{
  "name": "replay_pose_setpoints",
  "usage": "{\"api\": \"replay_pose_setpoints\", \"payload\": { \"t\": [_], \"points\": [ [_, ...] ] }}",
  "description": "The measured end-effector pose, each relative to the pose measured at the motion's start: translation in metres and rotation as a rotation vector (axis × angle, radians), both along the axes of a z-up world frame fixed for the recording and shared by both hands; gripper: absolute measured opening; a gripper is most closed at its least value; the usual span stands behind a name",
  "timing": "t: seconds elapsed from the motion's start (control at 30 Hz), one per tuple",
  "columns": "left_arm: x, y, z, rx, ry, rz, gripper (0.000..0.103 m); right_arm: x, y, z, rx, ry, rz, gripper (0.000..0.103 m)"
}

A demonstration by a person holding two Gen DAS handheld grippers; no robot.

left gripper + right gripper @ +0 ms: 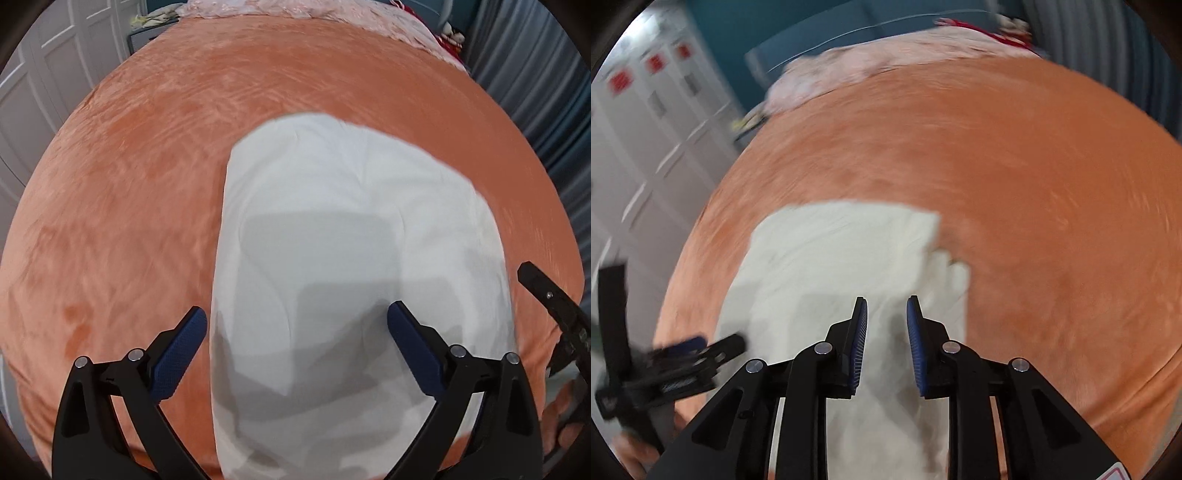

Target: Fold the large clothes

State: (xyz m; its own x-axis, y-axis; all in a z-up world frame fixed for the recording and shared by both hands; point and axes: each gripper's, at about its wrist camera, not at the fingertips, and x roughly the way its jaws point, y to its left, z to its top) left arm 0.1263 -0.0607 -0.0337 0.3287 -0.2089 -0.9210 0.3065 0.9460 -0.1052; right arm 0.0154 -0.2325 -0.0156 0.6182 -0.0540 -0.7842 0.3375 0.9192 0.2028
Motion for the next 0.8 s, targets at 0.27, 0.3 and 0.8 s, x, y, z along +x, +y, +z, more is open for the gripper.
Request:
{"api": "replay_pose_setpoints", "payload": {
  "t": [0.27,0.3,0.8],
  "points": [
    [-0.028,0.003,-0.009,0.035,0.025,-0.023,0.097,-0.017,0.022,-0.035,-0.040,0.105,0.022,0.015],
    [-0.029,0.003,-0.011,0.033,0.027,-0.019,0.097,-0.017,0.021,-0.036,-0.036,0.107,0.023,0.015],
    [-0.042,-0.002,-0.024,0.076,-0.032,-0.011,0.098,-0.016,0.027,-0.054,-0.050,0.113,0.013,0.015]
  ]
}}
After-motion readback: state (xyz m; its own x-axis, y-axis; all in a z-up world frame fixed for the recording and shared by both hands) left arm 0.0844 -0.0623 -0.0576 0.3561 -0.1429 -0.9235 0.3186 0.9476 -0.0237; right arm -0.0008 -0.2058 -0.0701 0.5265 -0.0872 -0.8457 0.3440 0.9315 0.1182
